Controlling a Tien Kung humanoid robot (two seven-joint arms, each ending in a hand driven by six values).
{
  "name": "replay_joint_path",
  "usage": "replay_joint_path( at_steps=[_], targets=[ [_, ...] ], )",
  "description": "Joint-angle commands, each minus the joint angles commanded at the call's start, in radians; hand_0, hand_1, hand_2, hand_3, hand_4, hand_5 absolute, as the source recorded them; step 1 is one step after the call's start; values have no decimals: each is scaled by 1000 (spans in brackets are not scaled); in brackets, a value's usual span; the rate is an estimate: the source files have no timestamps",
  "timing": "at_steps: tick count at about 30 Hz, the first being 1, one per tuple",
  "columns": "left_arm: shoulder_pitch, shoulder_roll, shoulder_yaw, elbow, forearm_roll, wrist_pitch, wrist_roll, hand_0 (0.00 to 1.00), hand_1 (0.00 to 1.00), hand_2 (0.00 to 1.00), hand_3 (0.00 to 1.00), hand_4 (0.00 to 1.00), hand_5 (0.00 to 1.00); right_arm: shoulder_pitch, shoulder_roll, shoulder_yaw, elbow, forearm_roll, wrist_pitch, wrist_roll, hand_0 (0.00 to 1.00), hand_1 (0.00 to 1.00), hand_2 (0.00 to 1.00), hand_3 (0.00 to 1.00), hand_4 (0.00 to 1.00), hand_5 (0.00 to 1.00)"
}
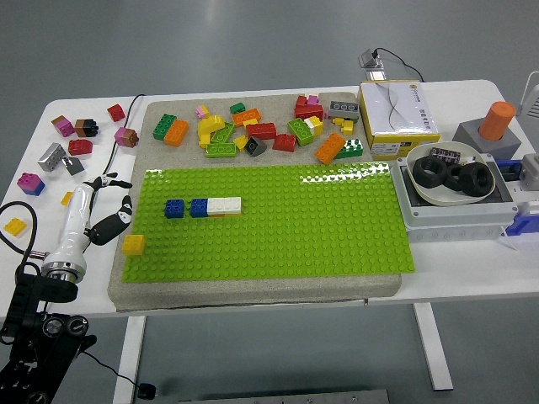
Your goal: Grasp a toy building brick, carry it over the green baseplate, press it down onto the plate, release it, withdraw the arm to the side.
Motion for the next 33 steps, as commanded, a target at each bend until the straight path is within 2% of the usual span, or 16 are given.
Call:
replay_joint_path(
  at_steps=[21,27,33],
  targets=[
    [8,-4,-28,13,17,-5,13,946,867,847,548,521,2,7,-2,-4,0,-1,1,-4,627,604,656,698,764,937],
    [2,-11,-54,-1,-5,-7,20,946,868,848,546,518,2,10,-5,-13,0,12,-1,-3,627,606,656,698,764,936],
    [-1,-8,-49,1,-12,-9,22,946,868,849,546,516,2,12,-7,-15,0,12,1,-5,627,604,660,699,765,938]
  ],
)
